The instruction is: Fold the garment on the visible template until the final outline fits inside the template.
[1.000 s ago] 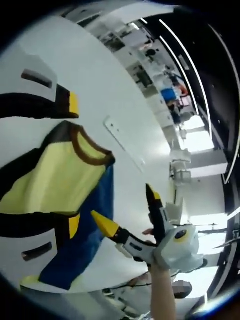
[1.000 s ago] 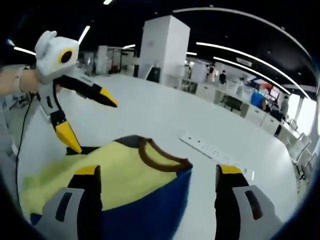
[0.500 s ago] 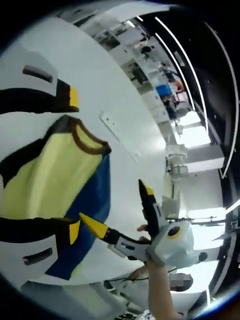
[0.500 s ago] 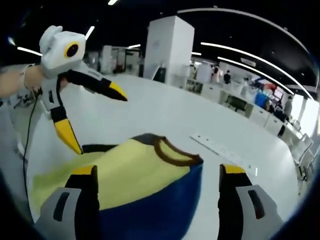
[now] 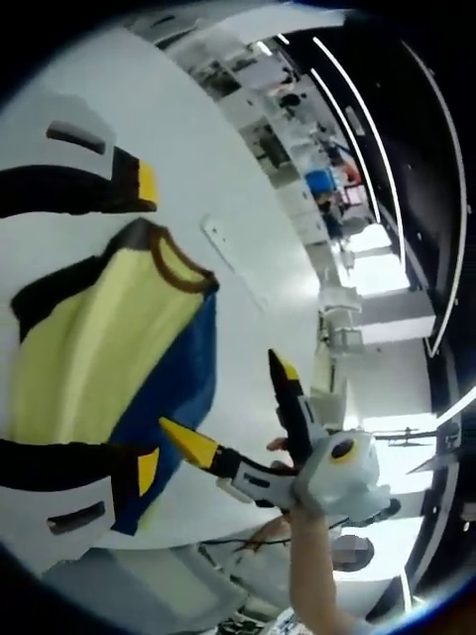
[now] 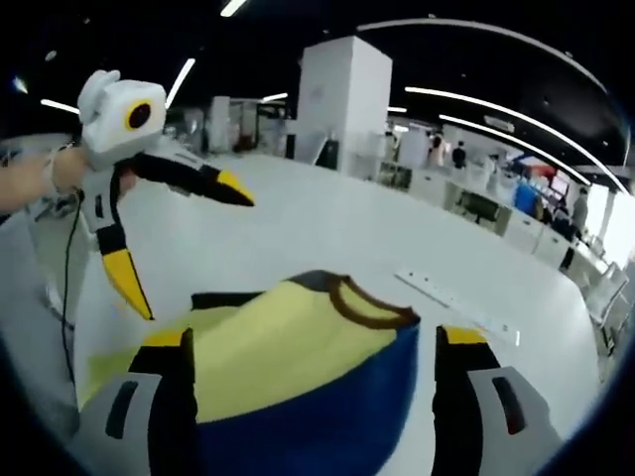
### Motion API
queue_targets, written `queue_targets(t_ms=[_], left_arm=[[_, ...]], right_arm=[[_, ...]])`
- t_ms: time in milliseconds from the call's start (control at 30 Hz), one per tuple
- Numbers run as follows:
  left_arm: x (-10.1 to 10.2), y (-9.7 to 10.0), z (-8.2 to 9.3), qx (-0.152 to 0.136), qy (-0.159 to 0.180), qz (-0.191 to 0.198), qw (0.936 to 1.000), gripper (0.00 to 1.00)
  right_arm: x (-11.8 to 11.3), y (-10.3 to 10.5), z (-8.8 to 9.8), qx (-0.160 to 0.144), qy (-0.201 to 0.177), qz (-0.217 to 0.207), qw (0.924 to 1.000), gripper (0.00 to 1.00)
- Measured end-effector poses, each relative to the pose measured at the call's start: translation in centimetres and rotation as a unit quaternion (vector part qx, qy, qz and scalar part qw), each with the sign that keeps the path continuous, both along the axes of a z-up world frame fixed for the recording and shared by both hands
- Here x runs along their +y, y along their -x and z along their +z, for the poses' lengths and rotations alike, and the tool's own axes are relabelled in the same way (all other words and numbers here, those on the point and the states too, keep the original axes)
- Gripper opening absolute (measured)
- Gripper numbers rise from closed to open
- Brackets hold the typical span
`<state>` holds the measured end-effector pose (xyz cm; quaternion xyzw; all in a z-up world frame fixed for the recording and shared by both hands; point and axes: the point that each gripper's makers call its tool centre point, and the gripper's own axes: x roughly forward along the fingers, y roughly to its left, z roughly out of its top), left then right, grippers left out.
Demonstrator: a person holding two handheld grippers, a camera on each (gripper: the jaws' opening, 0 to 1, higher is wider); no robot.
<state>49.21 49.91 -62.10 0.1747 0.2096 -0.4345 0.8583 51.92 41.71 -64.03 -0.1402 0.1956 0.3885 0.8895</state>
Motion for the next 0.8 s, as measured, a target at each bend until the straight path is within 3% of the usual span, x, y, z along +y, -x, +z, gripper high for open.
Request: queue_targets(t_ms=[133,300,400,533,800], left_arm=[[-0.1,0.7,-0.1,0.005,0.002,-0.002,1.0000,0.96],[-0.2,1.4,0.4,0.017,0.020,0.003,0.9997,0.97],[-0.5,1.9,1.2,0.001,0.025,0.000,0.9997,0.98],[-0.9,2.9,1.8,-0.011,0.022,-0.009,0.9997,0.99],[-0.8,4.0,2.8,-0.015,0.040,-0.006,0.9991,0.99]], right_arm=[[-0.1,0.7,0.6,-0.016,0.013,0.004,0.9998,1.00],[-0.1,1.9,1.5,-0.021,0.003,0.007,0.9997,1.00],[-0.5,2.2,2.3,-0.041,-0.001,-0.001,0.9991,1.00],[-0.8,3.0,2.8,-0.039,-0.004,-0.001,0.9992,1.00],[-0.5,4.5,3.9,-0.060,0.003,0.007,0.9982,1.00]])
